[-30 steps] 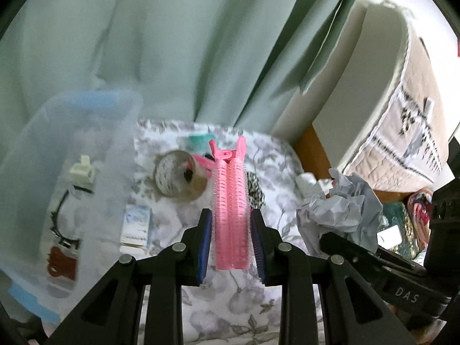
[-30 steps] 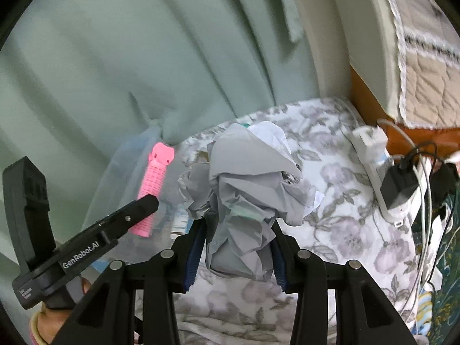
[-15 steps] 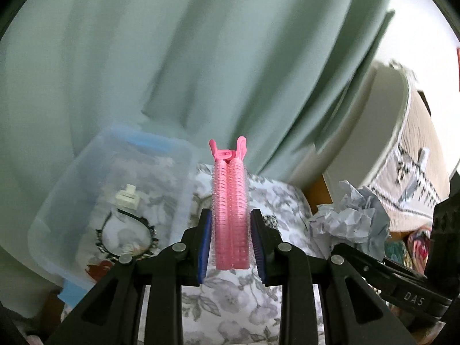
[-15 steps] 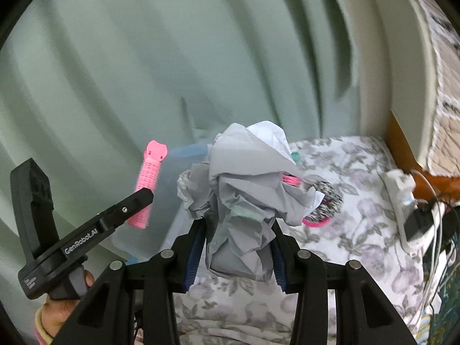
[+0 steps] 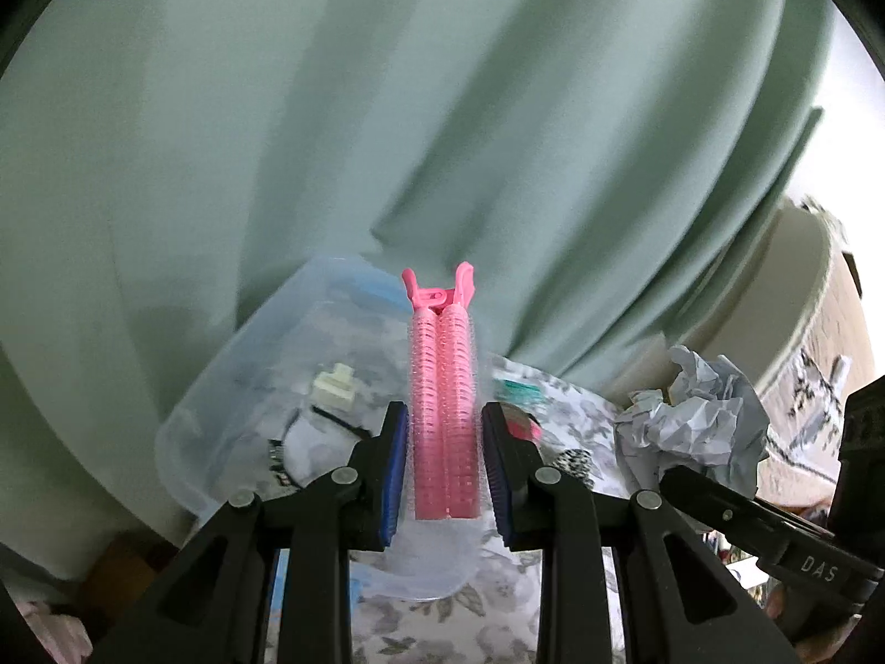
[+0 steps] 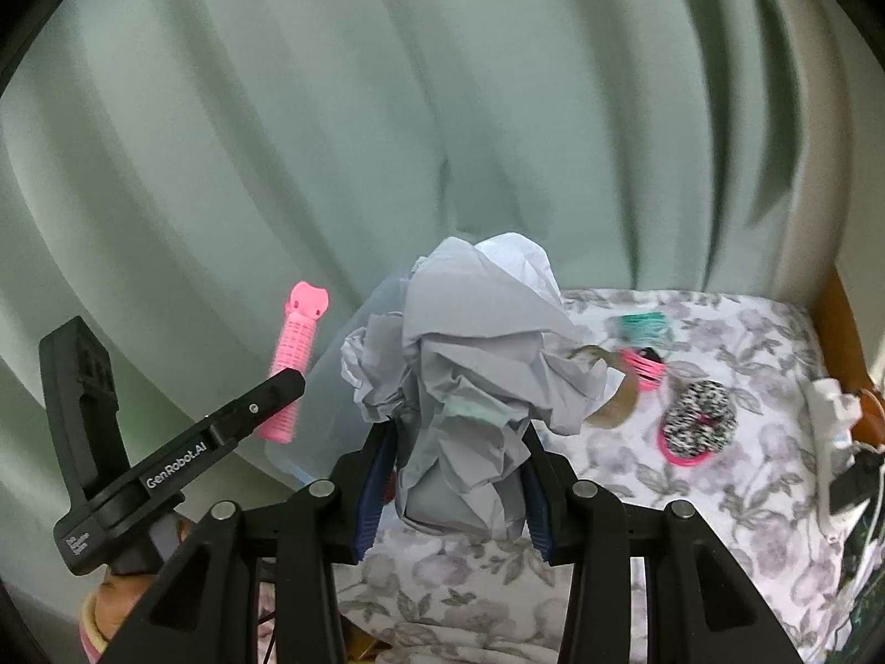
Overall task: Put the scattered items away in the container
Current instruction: 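Carry the paper with the right tool while the left tool carries the roller over the container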
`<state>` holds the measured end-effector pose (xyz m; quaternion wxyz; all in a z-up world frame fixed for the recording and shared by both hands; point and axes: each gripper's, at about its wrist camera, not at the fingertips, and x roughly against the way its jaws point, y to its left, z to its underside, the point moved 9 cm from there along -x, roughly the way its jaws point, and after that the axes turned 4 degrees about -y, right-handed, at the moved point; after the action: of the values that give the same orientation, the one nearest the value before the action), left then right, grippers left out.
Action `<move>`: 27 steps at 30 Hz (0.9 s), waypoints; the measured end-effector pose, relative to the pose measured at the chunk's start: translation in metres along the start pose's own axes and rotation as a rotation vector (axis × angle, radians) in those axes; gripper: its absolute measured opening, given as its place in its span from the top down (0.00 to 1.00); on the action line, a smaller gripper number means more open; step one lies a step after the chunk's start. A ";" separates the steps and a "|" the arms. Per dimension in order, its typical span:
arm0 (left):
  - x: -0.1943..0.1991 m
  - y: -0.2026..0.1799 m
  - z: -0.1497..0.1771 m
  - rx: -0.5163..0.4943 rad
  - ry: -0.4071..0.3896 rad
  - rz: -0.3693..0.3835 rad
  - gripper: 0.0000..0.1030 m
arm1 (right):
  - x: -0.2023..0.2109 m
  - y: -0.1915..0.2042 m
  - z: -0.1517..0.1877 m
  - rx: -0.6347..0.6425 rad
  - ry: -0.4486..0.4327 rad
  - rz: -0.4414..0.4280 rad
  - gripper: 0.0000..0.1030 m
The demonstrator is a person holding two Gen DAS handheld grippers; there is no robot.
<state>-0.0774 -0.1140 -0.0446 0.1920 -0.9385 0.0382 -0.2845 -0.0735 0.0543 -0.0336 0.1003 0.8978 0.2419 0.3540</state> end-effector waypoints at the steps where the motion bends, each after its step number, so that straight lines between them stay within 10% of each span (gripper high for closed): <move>1: 0.001 0.006 -0.001 0.009 -0.003 -0.007 0.73 | -0.003 0.003 0.000 0.007 0.005 -0.004 0.56; 27: -0.037 0.069 0.012 0.120 0.089 -0.074 0.73 | -0.105 0.042 0.022 0.107 0.201 -0.054 0.56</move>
<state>-0.0989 -0.1670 -0.0994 0.2353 -0.9125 -0.0052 -0.3345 -0.1094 -0.0352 -0.0961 0.0371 0.8550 0.2934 0.4261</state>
